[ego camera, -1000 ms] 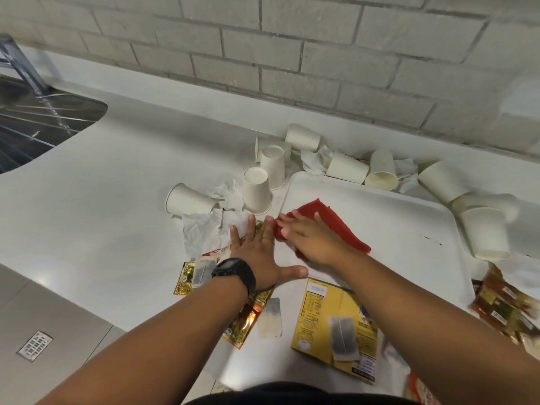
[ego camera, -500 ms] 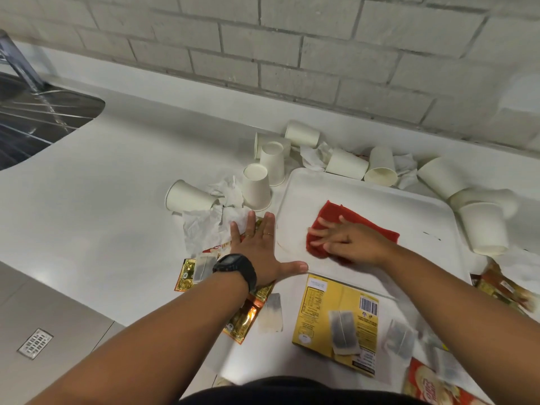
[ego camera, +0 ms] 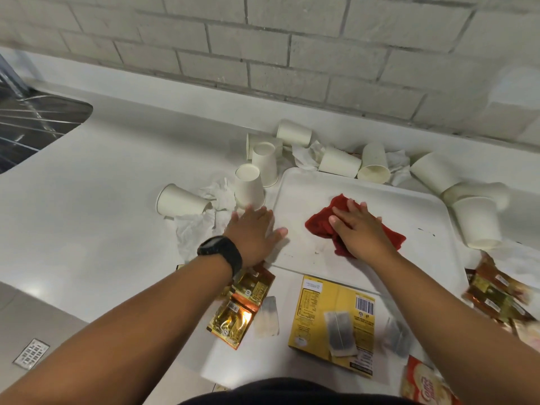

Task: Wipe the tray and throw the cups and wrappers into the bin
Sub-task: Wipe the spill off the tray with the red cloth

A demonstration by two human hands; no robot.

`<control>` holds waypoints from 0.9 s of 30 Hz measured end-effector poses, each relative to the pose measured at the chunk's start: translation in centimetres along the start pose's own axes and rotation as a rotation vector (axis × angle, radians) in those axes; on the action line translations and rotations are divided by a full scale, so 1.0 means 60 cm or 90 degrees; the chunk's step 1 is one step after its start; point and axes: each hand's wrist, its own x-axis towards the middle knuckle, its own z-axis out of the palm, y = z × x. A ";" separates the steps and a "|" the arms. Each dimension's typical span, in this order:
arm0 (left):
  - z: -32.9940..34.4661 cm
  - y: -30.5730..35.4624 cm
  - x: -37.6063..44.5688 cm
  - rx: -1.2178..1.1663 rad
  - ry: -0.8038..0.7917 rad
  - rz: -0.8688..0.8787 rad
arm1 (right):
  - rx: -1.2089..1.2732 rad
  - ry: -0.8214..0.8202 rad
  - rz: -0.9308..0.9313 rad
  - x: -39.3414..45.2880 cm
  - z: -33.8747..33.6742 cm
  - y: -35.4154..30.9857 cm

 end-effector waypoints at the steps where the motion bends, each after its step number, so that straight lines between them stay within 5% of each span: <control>1: -0.009 -0.001 0.010 -0.030 0.007 0.021 | 0.000 -0.010 0.021 0.003 0.005 0.005; 9: -0.031 0.014 0.092 0.080 -0.094 0.071 | -0.095 -0.031 0.016 0.004 0.021 0.016; 16: -0.038 0.012 0.139 0.341 -0.204 0.150 | -0.099 -0.025 0.008 -0.003 0.021 0.005; 27: -0.056 0.018 0.150 0.384 -0.276 0.181 | -0.036 -0.187 -0.288 -0.007 0.017 -0.074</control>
